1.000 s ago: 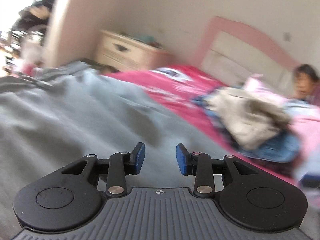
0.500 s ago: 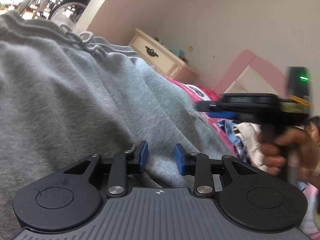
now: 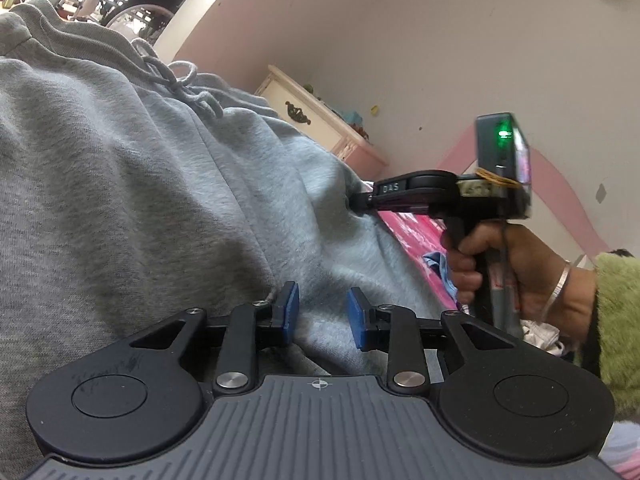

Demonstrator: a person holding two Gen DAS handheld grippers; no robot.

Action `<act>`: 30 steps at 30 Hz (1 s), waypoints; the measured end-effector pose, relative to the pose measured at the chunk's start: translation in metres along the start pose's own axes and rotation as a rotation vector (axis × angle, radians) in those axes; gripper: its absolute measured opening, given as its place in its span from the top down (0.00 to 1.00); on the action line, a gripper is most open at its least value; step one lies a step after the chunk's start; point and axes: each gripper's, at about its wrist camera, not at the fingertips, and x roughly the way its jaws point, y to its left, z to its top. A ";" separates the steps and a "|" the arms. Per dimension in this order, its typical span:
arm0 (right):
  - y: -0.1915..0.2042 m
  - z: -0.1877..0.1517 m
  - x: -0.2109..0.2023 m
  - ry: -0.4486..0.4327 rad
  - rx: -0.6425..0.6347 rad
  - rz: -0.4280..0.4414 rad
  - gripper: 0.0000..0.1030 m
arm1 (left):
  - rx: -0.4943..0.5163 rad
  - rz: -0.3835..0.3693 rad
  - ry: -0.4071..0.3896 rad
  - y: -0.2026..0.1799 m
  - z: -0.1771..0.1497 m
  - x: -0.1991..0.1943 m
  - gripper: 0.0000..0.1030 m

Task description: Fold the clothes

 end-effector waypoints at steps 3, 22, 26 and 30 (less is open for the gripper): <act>0.004 -0.004 0.022 0.025 -0.032 -0.055 0.89 | -0.002 -0.003 -0.002 0.000 0.000 0.000 0.72; -0.090 -0.037 -0.143 0.080 0.278 0.151 0.57 | -0.013 -0.010 -0.004 0.000 -0.001 -0.003 0.72; -0.107 -0.098 -0.156 0.251 0.303 0.052 0.58 | -0.013 -0.009 -0.003 0.000 -0.001 -0.002 0.72; -0.121 -0.149 -0.159 0.370 0.307 0.000 0.58 | -0.011 -0.006 -0.002 0.000 -0.001 -0.003 0.72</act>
